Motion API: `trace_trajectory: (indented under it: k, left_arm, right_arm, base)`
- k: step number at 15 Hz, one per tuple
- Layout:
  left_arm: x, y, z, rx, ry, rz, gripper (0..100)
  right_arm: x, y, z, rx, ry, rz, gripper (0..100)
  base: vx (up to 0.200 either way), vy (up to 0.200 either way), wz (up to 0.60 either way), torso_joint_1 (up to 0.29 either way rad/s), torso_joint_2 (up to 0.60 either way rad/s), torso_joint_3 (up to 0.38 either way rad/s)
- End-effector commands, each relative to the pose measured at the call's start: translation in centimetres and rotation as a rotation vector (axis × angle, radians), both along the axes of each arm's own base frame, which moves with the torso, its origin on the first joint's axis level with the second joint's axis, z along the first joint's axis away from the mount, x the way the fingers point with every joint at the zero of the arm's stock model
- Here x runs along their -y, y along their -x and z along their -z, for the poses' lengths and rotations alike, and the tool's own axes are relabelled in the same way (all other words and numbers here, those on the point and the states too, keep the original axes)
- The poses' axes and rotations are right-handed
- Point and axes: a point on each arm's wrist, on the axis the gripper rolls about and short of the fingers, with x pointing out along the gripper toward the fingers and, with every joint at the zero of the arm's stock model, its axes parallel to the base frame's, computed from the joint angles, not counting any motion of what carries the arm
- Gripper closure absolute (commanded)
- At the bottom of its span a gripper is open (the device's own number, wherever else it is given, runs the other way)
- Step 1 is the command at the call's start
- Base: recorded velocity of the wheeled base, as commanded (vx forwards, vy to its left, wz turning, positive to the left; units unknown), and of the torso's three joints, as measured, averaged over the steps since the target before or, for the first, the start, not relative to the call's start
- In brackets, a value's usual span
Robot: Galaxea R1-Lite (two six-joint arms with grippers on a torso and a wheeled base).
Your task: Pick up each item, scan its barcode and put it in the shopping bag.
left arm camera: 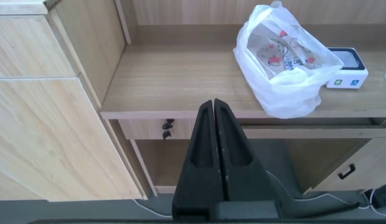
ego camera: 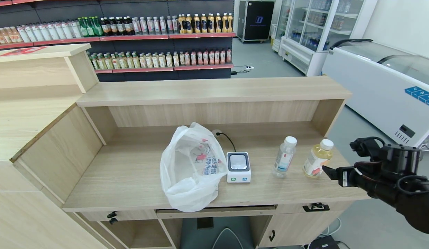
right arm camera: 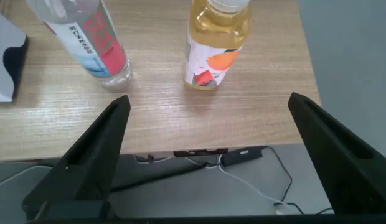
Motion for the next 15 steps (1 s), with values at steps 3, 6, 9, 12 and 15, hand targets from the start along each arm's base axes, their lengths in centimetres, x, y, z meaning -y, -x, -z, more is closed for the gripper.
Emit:
trace_trajectory:
  k: [3,6,9,12,15]
  left_arm:
    - [0.0,0.0,0.0,0.000,0.000,-0.001,100]
    - [0.0,0.0,0.0,0.000,0.000,-0.001,100]
    - [0.0,0.0,0.0,0.000,0.000,-0.001,100]
    - [0.0,0.0,0.0,0.000,0.000,-0.001,100]
    - [0.0,0.0,0.0,0.000,0.000,-0.001,100]
  right_arm:
    - [-0.2,-4.1,2.0,-0.001,0.002,-0.011,0]
    - [-1.7,-6.0,2.6,0.019,-0.022,-0.124,0]
    - [-2.8,-7.0,3.2,0.036,-0.026,-0.188,0]
    - [-3.9,-7.7,4.9,0.041,0.000,-0.244,0]
    - [-4.6,-8.0,6.1,0.050,0.012,-0.286,0]
  base:
    - [0.000,0.000,0.00,0.000,0.00,0.000]
    - [0.000,0.000,0.00,0.000,0.00,0.000]
    - [0.000,0.000,0.00,0.000,0.00,0.000]
    - [0.000,0.000,0.00,0.000,0.00,0.000]
    - [0.000,0.000,0.00,0.000,0.00,0.000]
